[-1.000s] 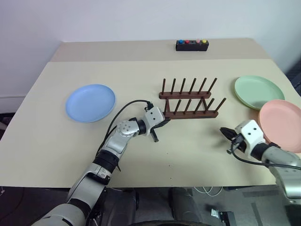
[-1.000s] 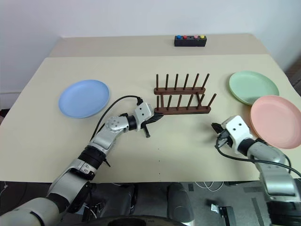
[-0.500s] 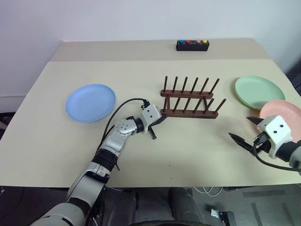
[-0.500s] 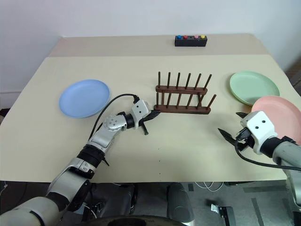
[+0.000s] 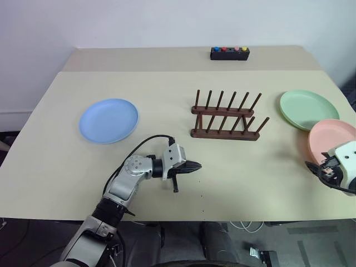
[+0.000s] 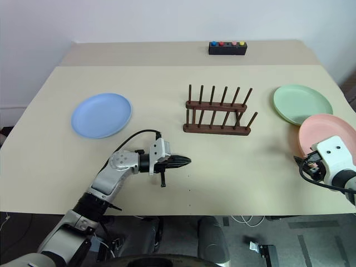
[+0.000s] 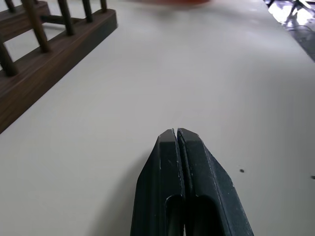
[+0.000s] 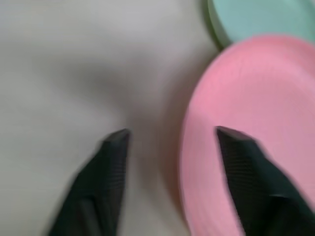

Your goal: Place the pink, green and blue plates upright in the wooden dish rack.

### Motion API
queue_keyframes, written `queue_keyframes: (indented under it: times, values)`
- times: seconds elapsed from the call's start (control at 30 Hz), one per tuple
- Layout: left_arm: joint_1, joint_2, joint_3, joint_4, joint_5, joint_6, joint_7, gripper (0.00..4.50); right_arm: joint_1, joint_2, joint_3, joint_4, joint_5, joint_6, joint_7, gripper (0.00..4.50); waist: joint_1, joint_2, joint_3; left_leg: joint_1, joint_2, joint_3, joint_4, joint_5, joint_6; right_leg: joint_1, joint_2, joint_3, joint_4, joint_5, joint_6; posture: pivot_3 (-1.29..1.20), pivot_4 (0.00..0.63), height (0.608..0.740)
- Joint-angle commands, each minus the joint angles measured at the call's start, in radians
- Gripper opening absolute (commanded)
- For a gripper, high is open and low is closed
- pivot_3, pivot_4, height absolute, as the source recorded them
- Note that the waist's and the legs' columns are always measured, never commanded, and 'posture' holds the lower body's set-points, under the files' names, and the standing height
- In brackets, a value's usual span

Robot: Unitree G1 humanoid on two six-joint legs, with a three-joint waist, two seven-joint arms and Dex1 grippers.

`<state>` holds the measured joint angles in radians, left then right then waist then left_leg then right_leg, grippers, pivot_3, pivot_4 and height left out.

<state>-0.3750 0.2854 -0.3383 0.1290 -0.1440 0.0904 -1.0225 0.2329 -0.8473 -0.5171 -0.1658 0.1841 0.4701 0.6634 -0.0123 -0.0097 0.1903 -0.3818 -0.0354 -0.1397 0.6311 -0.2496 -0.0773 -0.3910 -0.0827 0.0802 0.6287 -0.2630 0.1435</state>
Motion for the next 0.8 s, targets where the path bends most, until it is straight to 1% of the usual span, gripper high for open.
queue_keyframes:
  times: [0.03, 0.07, 0.27, 0.43, 0.57, 0.6, 0.67, 0.77, 0.8]
  values:
    - [-0.013, -0.002, 0.007, -0.039, -0.016, 0.01, 0.001, 0.0, -0.005, 0.001, 0.005, 0.013, -0.029, -0.004, -0.029, 0.56, 0.0, 0.0, 0.0, 0.0, 0.0, 0.0, 0.0, 0.0, 0.0, 0.0, 0.0, 0.0, 0.0, 0.0, 0.0, 0.0, 0.15, 0.74]
    - [-0.014, -0.003, 0.007, -0.039, -0.014, 0.01, 0.003, 0.0, -0.005, 0.002, 0.009, 0.015, -0.033, -0.005, -0.033, 0.06, 0.0, 0.0, 0.0, 0.0, 0.0, 0.0, 0.0, 0.0, 0.0, 0.0, 0.0, 0.0, 0.0, 0.0, 0.0, 0.0, 0.15, 0.74]
    - [-0.009, -0.007, 0.003, -0.039, -0.009, 0.006, 0.006, 0.0, 0.012, -0.001, -0.001, -0.02, -0.038, -0.011, -0.035, 0.06, -0.001, 0.0, 0.0, -0.002, 0.0, 0.0, 0.0, 0.0, 0.0, -0.002, 0.0, 0.0, 0.0, 0.0, 0.0, 0.0, 0.15, 0.74]
    - [-0.011, -0.012, -0.001, -0.031, -0.007, 0.0, 0.006, 0.0, 0.049, -0.016, -0.022, -0.083, -0.047, -0.029, -0.013, 0.06, -0.001, 0.0, 0.0, -0.003, 0.0, 0.0, 0.0, 0.0, 0.0, -0.002, 0.0, 0.0, 0.0, 0.0, 0.001, 0.0, 0.15, 0.74]
    - [-0.016, -0.021, -0.005, -0.02, -0.003, -0.005, 0.006, 0.0, 0.071, -0.015, -0.046, -0.128, -0.02, -0.027, 0.024, 0.06, -0.001, 0.0, 0.0, -0.003, 0.0, 0.0, 0.0, 0.0, 0.0, -0.003, 0.0, 0.0, 0.0, 0.001, 0.002, 0.0, 0.15, 0.74]
    - [-0.017, -0.024, -0.006, -0.017, -0.002, -0.009, 0.006, 0.0, 0.073, -0.014, -0.056, -0.139, -0.008, -0.016, 0.034, 0.3, -0.001, 0.0, 0.0, -0.003, 0.0, 0.0, 0.0, 0.0, 0.0, -0.003, 0.0, 0.0, 0.0, 0.001, 0.002, 0.0, 0.15, 0.74]
    - [-0.018, -0.028, -0.008, -0.012, 0.0, -0.013, 0.005, 0.0, 0.081, -0.014, -0.067, -0.154, 0.002, -0.012, 0.051, 0.94, -0.001, 0.0, 0.0, -0.003, 0.0, 0.0, 0.0, 0.0, 0.0, -0.003, 0.0, 0.0, 0.0, 0.001, 0.002, 0.0, 0.15, 0.74]
    - [-0.018, -0.032, -0.011, -0.007, 0.003, -0.017, 0.004, 0.0, 0.11, -0.017, -0.065, -0.172, -0.013, -0.031, 0.068, 2.3, 0.0, 0.0, 0.0, -0.003, 0.0, 0.0, 0.0, 0.0, 0.0, -0.003, 0.0, 0.0, 0.0, 0.001, 0.002, 0.0, 0.15, 0.74]
    - [-0.018, -0.033, -0.012, -0.005, 0.004, -0.018, 0.004, 0.0, 0.117, -0.017, -0.061, -0.173, -0.025, -0.039, 0.067, 2.88, 0.0, 0.0, 0.0, -0.003, 0.0, 0.0, 0.0, 0.0, 0.0, -0.003, 0.0, 0.0, 0.0, 0.001, 0.003, 0.0, 0.15, 0.74]
